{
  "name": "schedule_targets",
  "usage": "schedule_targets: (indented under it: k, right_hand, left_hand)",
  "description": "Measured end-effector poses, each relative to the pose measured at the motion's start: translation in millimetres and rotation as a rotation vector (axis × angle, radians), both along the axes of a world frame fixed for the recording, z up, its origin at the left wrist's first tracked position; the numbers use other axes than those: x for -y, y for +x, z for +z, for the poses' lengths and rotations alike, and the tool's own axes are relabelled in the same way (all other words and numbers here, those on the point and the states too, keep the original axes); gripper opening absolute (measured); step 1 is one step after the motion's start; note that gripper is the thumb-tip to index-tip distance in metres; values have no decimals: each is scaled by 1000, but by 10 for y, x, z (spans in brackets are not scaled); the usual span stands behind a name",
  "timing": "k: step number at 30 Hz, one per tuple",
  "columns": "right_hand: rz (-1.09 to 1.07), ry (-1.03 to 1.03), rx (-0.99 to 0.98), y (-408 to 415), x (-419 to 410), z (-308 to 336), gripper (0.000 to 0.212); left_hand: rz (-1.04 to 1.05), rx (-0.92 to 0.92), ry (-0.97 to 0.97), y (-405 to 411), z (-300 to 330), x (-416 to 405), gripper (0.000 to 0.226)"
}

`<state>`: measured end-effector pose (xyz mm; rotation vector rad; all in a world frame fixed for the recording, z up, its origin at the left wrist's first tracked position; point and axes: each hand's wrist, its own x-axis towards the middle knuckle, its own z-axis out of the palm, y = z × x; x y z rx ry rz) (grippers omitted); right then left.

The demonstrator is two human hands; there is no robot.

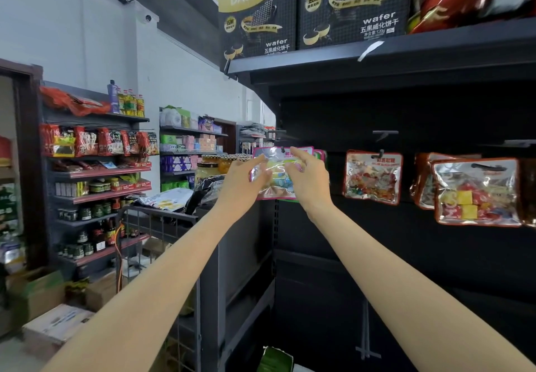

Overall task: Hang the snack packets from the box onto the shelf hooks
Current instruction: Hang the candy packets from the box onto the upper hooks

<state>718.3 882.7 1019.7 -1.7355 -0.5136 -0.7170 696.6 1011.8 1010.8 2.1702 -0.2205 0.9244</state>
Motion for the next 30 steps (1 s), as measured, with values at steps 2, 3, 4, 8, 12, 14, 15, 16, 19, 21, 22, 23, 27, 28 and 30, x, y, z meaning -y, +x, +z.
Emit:
schedule_targets:
  k: [2,3,4,8,12,14,15,16,19,21,22,23,27,28,30]
  right_hand:
    - [-37,-37,4,34,14,-24,42]
    - [-64,-72,26,46,18,-39,42]
    - [-96,-115,49,58,21,-59,43]
    - [-274,-276,117,89,26,-152,51]
    - [-462,-387,239,82,58,-190,38]
    - [-453,-400,283,59,83,-194,32]
    - [-434,-397,310,37,94,-196,31]
    - [-405,-392,333,12,104,-205,30]
    - [-300,-414,366,-110,105,-254,24]
    - [-171,-421,341,-223,67,-311,21]
    - [-93,-417,318,-280,35,-347,20]
    - [-23,-418,290,-342,-5,-382,19]
    - [187,-419,184,-532,-295,-639,17]
    - [222,-423,160,-574,-411,-748,17]
    - [269,-442,113,-656,-687,-1012,17]
  left_hand:
    - [13,-26,2,40,-18,26,43]
    - [18,-39,4,56,-27,38,43]
    - [22,-50,6,72,-36,49,43]
    - [32,-20,20,110,-66,66,42]
    - [58,35,33,67,-43,118,45]
    - [88,60,21,23,-43,149,43]
    - [111,77,14,-5,-51,156,41]
    - [143,102,21,-35,-65,154,38]
    - [276,182,161,-161,-144,89,32]
    - [345,228,281,-282,-223,19,26]
    - [372,239,322,-355,-267,-25,24]
    - [395,232,341,-440,-315,-73,21]
    - [436,62,252,-793,-657,-387,22]
    - [456,11,218,-876,-780,-504,22]
    - [499,-85,156,-1023,-1058,-786,19]
